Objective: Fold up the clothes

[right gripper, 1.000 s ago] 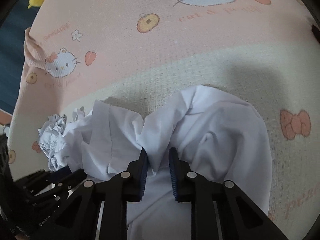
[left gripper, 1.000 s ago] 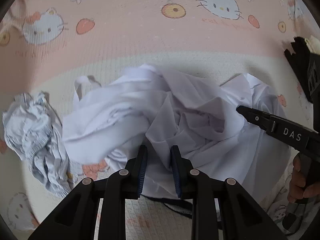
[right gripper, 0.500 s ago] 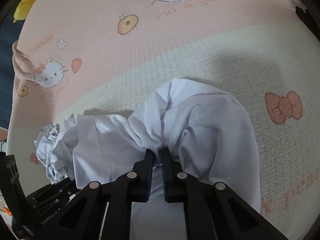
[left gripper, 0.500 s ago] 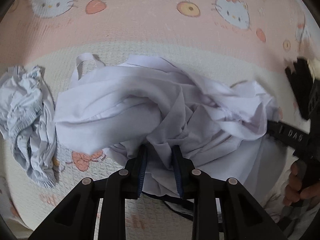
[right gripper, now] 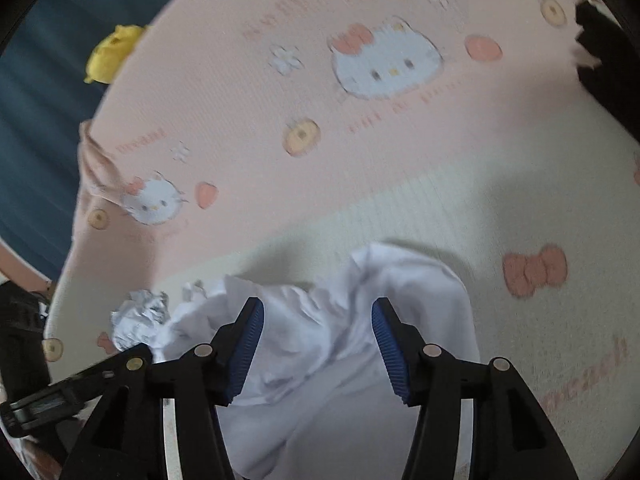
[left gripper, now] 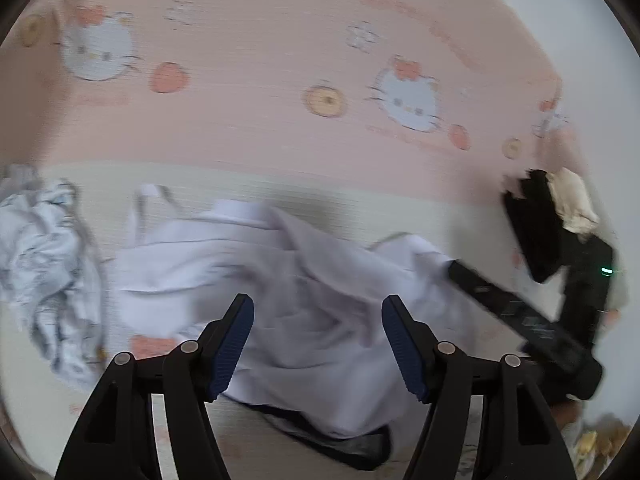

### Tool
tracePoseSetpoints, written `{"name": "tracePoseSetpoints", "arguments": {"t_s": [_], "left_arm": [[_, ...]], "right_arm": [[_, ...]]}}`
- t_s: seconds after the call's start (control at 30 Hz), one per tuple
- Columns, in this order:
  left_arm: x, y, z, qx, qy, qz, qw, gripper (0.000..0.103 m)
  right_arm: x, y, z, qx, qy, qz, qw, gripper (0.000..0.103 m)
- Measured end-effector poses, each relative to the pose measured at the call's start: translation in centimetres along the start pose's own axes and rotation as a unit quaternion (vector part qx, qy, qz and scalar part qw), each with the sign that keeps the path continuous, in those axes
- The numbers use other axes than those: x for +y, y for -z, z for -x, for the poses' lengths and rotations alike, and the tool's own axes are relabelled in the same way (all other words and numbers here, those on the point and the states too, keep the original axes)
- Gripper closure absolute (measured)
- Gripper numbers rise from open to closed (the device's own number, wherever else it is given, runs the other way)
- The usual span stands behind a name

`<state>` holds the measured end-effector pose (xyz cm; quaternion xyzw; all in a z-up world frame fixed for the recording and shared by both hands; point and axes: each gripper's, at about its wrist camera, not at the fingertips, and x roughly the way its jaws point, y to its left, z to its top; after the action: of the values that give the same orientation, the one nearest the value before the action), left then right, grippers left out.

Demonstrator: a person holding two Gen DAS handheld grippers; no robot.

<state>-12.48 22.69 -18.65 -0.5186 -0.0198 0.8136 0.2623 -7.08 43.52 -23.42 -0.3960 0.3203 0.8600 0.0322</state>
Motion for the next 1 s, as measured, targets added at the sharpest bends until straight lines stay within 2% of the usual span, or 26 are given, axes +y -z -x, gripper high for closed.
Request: {"name": "tracePoseSetpoints", "arguments": {"t_s": [0.1, 0.2, 0.3, 0.43, 0.53, 0.57, 0.6, 0.63, 0.67, 0.77, 0.9, 1.0], "left_arm": [[-1.6, 0.5, -1.6, 0.009, -0.007, -0.032, 0.9994, 0.039], [-1.9, 0.9, -2.2, 0.022, 0.000, -0.047, 0.9987, 0.039], [-2.3, 1.3, -2.9, 0.034, 0.008, -0.062, 0.9975, 0.039], [-2.8, 1.9, -3.7, 0.051, 0.018, -0.082, 0.9952, 0.039], [-3.1, 2.2, -4.4, 0.063, 0.024, -0.097, 0.9931, 0.041], [-3.1, 2.3, -4.7, 0.066, 0.022, -0.104, 0.9921, 0.047], [-3.3, 2.3, -5.2, 0.069, 0.018, -0.116, 0.9907, 0.058], [-3.4, 2.3, -5.5, 0.073, 0.015, -0.127, 0.9892, 0.064], [-3.5, 2.3, -5.8, 0.077, 0.013, -0.137, 0.9875, 0.075], [-4.0, 2.2, -6.3, 0.086, 0.019, -0.162, 0.9828, 0.091], [-4.0, 1.7, -5.9, 0.074, 0.019, -0.167, 0.9830, 0.093], [-3.3, 0.5, -5.4, 0.069, 0.031, -0.142, 0.9870, 0.093]], "right_arm": [[0.6, 0.2, 0.1, 0.003, 0.028, 0.038, 0.999, 0.047], [1.6, 0.6, 0.1, 0.027, 0.021, 0.084, 0.996, 0.047], [2.5, 0.9, -0.6, 0.052, 0.040, 0.114, 0.991, 0.047], [2.4, 1.1, -1.2, 0.075, 0.058, 0.130, 0.987, 0.047], [2.2, 0.8, -0.9, 0.069, 0.084, 0.147, 0.983, 0.047], [2.5, 0.7, -0.7, 0.062, 0.091, 0.161, 0.981, 0.047], [2.8, 0.7, -0.4, 0.054, 0.097, 0.174, 0.979, 0.047], [2.8, 0.6, -0.2, 0.051, 0.092, 0.178, 0.978, 0.047], [2.8, 0.5, -0.1, 0.048, 0.088, 0.181, 0.978, 0.047], [2.8, 0.5, -0.3, 0.054, 0.095, 0.187, 0.976, 0.047], [3.3, 0.7, -0.7, 0.059, 0.089, 0.199, 0.974, 0.047], [3.7, 0.9, -1.0, 0.061, 0.069, 0.209, 0.974, 0.047]]}}
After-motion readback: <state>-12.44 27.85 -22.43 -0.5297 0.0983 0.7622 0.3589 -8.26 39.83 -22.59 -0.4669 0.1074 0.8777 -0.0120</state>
